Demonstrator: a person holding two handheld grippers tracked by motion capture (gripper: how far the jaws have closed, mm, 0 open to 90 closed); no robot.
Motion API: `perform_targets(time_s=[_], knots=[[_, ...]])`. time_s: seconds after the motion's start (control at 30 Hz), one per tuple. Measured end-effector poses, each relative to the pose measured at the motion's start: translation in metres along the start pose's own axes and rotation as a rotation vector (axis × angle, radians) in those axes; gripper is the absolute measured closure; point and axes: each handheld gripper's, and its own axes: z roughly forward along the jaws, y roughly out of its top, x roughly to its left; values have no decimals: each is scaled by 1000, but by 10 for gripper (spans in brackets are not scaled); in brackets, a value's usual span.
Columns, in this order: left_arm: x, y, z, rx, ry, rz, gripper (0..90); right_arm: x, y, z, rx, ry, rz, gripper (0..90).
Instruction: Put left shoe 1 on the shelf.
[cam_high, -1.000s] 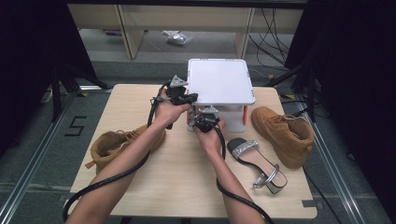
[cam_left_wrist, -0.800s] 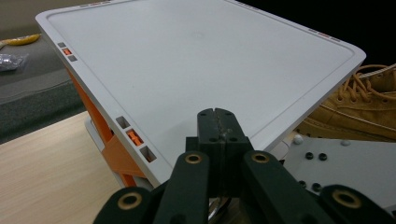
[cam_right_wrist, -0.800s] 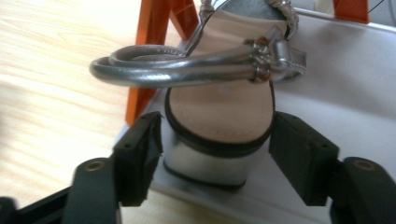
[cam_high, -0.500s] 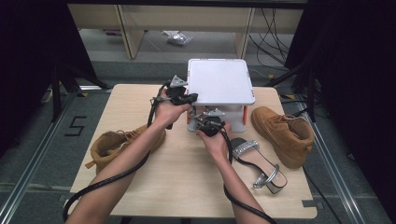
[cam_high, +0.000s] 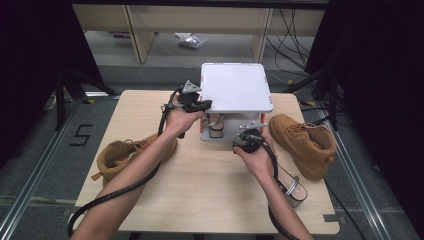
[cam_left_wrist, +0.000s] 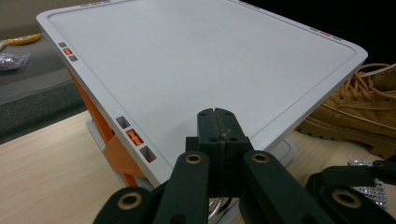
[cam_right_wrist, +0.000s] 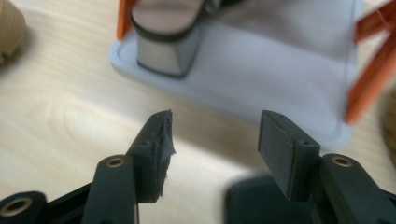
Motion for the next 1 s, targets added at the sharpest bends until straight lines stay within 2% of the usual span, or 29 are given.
perform_targets(time_s=[0.07,0.2,0.23,0.33,0.37,0.4,0.6,0.87,1.0], knots=[[0,0,1,-2,-2,-1,899,-7,-7,-11,17,20,32,475],[0,1,0,6,1,-6,900,-19,-19,-30,46,16,54,505],[0,1,0,7,1,-5,899,-20,-22,-35,60,12,96,508],[0,1,0,2,-1,-10,900,-27,-28,-42,59,4,95,520],[1,1,0,5,-6,-11,900,-32,-31,-47,61,2,81,525],[0,2,1,8,-4,-9,899,-42,-39,-57,73,-9,97,528],[1,2,1,10,-8,-10,899,-59,-52,-72,97,-27,98,473],[2,2,1,9,-12,-14,900,-70,-64,-82,108,-34,116,444],[2,2,0,8,-9,-10,900,-73,-69,-84,124,-30,103,425]])
